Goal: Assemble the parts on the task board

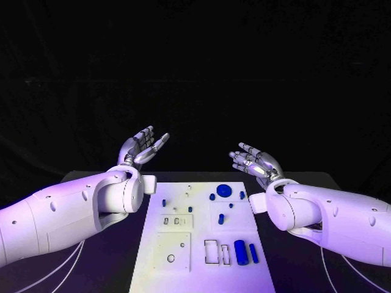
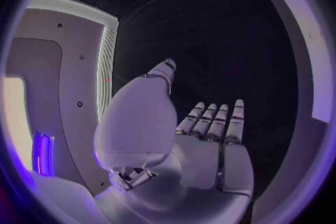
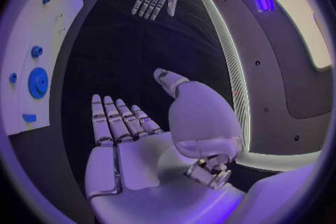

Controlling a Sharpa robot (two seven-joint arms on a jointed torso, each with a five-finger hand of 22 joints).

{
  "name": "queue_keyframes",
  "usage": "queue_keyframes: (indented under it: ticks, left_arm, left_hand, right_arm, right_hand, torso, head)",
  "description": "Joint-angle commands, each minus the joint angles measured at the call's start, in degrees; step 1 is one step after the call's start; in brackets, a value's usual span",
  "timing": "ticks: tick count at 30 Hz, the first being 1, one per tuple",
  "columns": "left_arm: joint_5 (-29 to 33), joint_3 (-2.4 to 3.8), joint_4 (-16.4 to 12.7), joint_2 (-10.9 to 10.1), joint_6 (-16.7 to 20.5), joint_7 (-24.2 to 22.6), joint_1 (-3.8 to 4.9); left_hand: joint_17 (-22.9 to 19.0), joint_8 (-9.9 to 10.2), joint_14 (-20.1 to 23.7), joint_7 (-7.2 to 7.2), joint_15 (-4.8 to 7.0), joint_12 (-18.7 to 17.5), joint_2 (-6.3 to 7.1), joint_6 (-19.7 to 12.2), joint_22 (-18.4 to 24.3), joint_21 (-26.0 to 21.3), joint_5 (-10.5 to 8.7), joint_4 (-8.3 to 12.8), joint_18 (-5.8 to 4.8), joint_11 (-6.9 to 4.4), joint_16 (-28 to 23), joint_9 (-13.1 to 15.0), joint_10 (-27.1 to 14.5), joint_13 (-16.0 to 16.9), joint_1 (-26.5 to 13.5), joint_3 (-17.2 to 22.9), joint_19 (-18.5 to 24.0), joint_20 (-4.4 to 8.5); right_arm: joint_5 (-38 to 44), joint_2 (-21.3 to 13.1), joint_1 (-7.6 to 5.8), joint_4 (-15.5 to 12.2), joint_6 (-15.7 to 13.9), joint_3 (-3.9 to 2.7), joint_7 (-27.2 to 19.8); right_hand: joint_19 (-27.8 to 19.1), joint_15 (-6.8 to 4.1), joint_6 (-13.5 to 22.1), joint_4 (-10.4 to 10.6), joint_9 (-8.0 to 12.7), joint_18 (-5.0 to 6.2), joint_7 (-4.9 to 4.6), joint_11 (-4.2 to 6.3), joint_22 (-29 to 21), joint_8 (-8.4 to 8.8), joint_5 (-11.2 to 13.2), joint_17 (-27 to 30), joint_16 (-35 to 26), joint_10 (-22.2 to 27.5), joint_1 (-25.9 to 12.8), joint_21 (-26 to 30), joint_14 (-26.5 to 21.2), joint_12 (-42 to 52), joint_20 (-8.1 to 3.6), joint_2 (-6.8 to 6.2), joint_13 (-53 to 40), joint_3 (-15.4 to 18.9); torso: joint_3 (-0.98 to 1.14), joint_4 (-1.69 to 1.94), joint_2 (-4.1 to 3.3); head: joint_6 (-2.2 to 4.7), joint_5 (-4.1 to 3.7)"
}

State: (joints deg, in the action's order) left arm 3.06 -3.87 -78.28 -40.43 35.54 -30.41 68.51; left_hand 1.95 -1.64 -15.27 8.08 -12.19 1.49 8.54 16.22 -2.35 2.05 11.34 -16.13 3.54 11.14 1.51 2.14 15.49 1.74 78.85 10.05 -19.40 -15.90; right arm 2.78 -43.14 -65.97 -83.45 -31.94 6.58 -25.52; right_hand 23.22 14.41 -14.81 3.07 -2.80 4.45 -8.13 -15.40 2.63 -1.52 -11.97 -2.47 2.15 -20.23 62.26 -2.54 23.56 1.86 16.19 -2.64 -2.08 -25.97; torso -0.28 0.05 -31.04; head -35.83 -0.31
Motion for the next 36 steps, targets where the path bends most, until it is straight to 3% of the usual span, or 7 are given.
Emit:
queue_keyframes:
  ticks: [1, 6, 8, 12, 21, 24, 36]
  left_arm:
    - [1.2, -0.01, 0.1, 0.2, -4.1, -1.9, 0.09]
    - [1.2, -0.01, 0.1, 0.2, -4.1, -1.9, 0.09]
    - [1.4, -0.03, 0.0, -0.8, -5.3, -1.8, 0.09]
    - [1.1, -0.04, -0.3, -1.4, -6.6, -2.2, 0.09]
    - [0.6, -0.05, -2.0, -3.1, -7.3, -3.0, 0.1]
    - [0.2, -0.05, -3.0, -3.8, -7.5, -2.8, 0.11]
    - [-1.6, 0.0, -10.0, -8.2, -8.8, -1.6, 0.3]
  left_hand:
    - [0.1, -0.4, -0.9, 5.6, -0.34, 0.4, 0.22, 1.1, -0.1, 0.4, 0.63, -0.8, 0.8, 0.42, 0.4, 0.1, 0.8, 0.1, 2.9, 0.2, -0.9, -0.66]
    - [0.3, -0.5, -1.5, 5.73, -0.54, 0.5, -0.11, 1.4, -0.2, 0.4, 0.58, -0.8, 0.89, 0.57, 0.6, 0.2, 1.4, 0.2, 3.4, 0.5, -0.7, -0.74]
    - [0.3, -0.6, -1.9, 5.77, -0.63, 0.5, -0.19, 1.6, -0.2, 0.5, 0.55, -0.8, 0.94, 0.62, 0.7, 0.2, 1.6, 0.2, 3.5, 0.6, -0.7, -0.75]
    - [1.8, -1.6, -11.3, 6.44, -2.41, 1.0, -1.64, 6.1, -0.9, 1.9, 0.27, -0.6, 2.22, 1.37, 2.9, 0.9, 7.0, 0.6, 4.5, 1.8, -5.8, -0.86]
    - [4.6, -5.9, -29.1, 5.66, 0.14, 3.6, -1.94, 22.6, -2.6, 6.4, -0.04, 0.3, 4.64, 2.57, 8.4, 3.5, 29.3, 2.0, 7.0, 4.1, -20.3, -0.74]
    - [5.7, -8.0, -33.1, 6.12, 1.68, 4.7, -1.44, 30.6, -2.9, 7.9, -0.12, 1.1, 5.98, 1.03, 10.2, 4.8, 35.4, 2.1, 8.1, 5.5, -23.3, -0.67]
    - [9.4, -9.8, -41.2, 4.75, 4.51, 5.3, 0.51, 35.0, -4.5, 12.4, -0.2, 2.1, 7.05, -1.11, 15.2, 5.4, 42.5, 2.1, 9.1, 9.5, -30.4, 0.9]
  right_arm:
    - [4.1, 0.3, -0.69, 0.9, 10.2, 0.61, 2.8]
    - [4.8, 0.4, -1.24, 1.5, 12.1, 1.21, 3.4]
    - [16.0, 0.2, -1.36, 3.5, 9.3, 1.22, 2.2]
    - [20.3, 0.2, -1.48, 4.4, 7.2, 1.19, 1.9]
    - [30.6, -0.1, -2.34, 5.2, 5.9, 1.14, 3.2]
    - [34.8, -0.1, -2.69, 5.4, 6.4, 1.1, 4.0]
    - [60.4, 0.5, -4.62, 6.7, 9.9, 0.76, 12.5]
  right_hand:
    - [2.9, 0.05, -2.9, -1.1, -0.5, 1.52, -9.15, -0.27, 0.5, -0.97, -0.1, -0.5, 0.9, -3.4, 3.9, -1.0, 3.5, 0.7, 0.46, -0.21, -0.4, -1.6]
    - [8.2, -0.89, -9.7, -3.7, -1.9, 2.53, -9.0, 0.48, 1.4, -2.8, 0.5, -1.7, 2.8, -11.5, 6.6, -2.7, 11.9, 1.9, 0.32, -0.67, -1.0, -2.4]
    - [12.5, -1.8, -17.3, -5.4, -3.4, 3.43, -8.61, 1.12, 2.0, -5.08, 1.0, -2.7, 4.6, -19.1, 8.4, -4.1, 19.6, 3.1, 0.26, -1.02, -1.5, -3.0]
    - [21.0, -4.05, -31.4, -8.2, -6.0, 5.59, -6.85, 3.25, 3.2, -9.43, 1.8, -3.9, 7.2, -31.8, 11.0, -7.4, 28.1, 5.3, 0.08, -2.02, -1.9, -4.3]
    - [25.7, -5.99, -35.8, -9.7, -6.3, 6.12, -5.78, 4.78, 4.1, -10.36, 2.6, -4.5, 8.9, -38.4, 11.4, -10.2, 34.3, 4.3, -1.22, -3.52, -1.6, -6.5]
    - [26.8, -6.54, -36.6, -9.8, -6.4, 6.12, -5.51, 5.18, 4.4, -10.51, 2.6, -4.8, 9.5, -39.9, 11.2, -11.1, 36.0, 4.2, -1.77, -3.8, -1.6, -6.7]
    - [33.8, -9.78, -39.8, -9.7, -7.0, 6.06, -3.7, 7.54, 7.2, -11.53, 1.7, -7.6, 13.4, -46.5, 10.3, -16.9, 44.9, 4.0, -5.19, -5.52, -1.9, -5.0]
  torso:
    - [0.0, 0.0, 0.0]
    - [0.0, 0.0, 0.0]
    - [-0.26, -0.08, -0.13]
    - [-0.4, -0.06, -0.47]
    - [-0.61, 0.3, -1.84]
    - [-0.67, 0.45, -2.36]
    - [-1.12, 1.18, -4.87]
  head:
    - [0.0, 0.0]
    - [0.0, 0.0]
    - [-0.94, -0.31]
    - [-1.11, -0.38]
    - [-0.97, -0.77]
    - [-1.01, -0.93]
    - [-1.53, -1.75]
